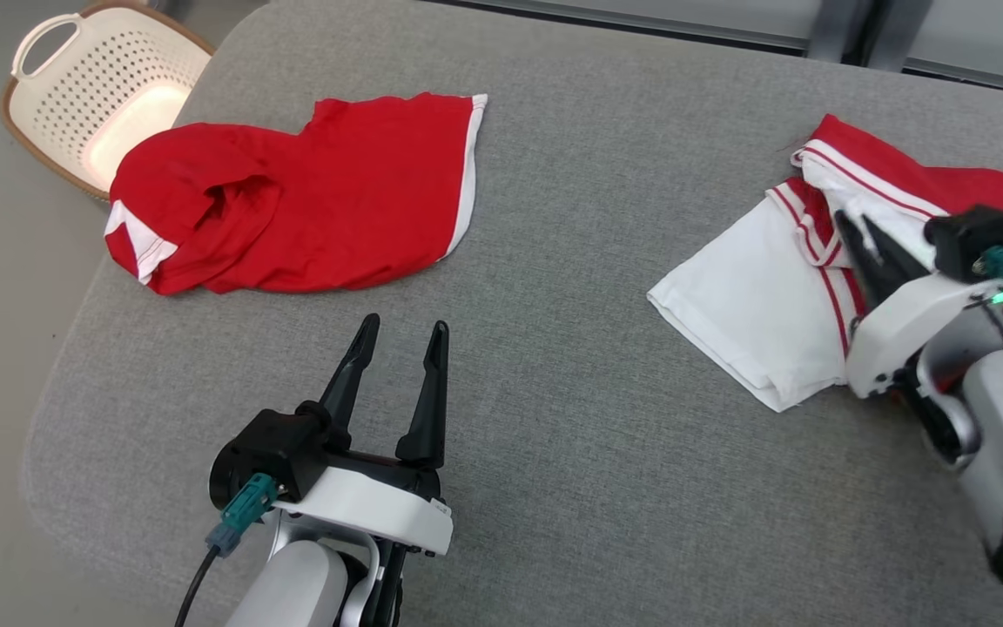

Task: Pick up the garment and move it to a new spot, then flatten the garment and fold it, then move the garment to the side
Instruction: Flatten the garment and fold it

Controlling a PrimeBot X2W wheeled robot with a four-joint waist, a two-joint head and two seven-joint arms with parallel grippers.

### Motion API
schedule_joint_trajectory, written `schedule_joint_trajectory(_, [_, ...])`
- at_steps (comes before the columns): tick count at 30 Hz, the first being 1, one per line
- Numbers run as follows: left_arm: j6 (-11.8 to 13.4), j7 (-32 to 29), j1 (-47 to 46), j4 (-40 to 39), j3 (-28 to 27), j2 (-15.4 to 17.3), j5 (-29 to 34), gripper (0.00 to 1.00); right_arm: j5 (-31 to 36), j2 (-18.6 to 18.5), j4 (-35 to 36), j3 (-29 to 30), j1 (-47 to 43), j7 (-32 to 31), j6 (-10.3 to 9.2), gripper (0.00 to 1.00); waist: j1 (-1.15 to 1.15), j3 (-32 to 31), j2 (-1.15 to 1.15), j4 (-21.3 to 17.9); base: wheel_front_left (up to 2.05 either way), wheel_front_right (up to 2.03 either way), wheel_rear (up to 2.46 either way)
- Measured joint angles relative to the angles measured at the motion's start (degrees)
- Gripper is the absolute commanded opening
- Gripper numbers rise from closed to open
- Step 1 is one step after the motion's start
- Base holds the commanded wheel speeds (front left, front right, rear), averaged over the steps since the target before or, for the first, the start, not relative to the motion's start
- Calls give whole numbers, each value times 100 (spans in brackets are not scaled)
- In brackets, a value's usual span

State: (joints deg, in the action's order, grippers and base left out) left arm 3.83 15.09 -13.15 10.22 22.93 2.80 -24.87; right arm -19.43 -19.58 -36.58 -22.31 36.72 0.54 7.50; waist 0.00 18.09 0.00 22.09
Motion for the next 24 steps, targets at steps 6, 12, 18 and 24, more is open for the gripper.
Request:
schedule_joint_trajectory(6, [-25, 0, -38, -31, 36, -1, 16, 100, -3, -914, 397, 155, 634, -455, 0, 0, 0, -7, 0, -89, 0, 0, 0])
schedule_joint_trajectory(12, [-58, -1, -142, -68, 156, -3, -3, 100, 646, -1631, 1, 428, 2111, -512, 0, 100, 0, 218, 0, -17, 0, 0, 0])
schedule_joint_trajectory(18, [-49, 0, -231, -48, 169, 0, -30, 100, 1315, -1412, -1004, 550, 3071, -226, 1, 100, 0, 373, 0, 20, 0, 0, 0])
schedule_joint_trajectory(24, [-56, -1, -243, -7, 7, -1, 90, 100, 1379, -891, -1472, 565, 2787, 466, 1, 100, 0, 256, 0, -223, 0, 0, 0])
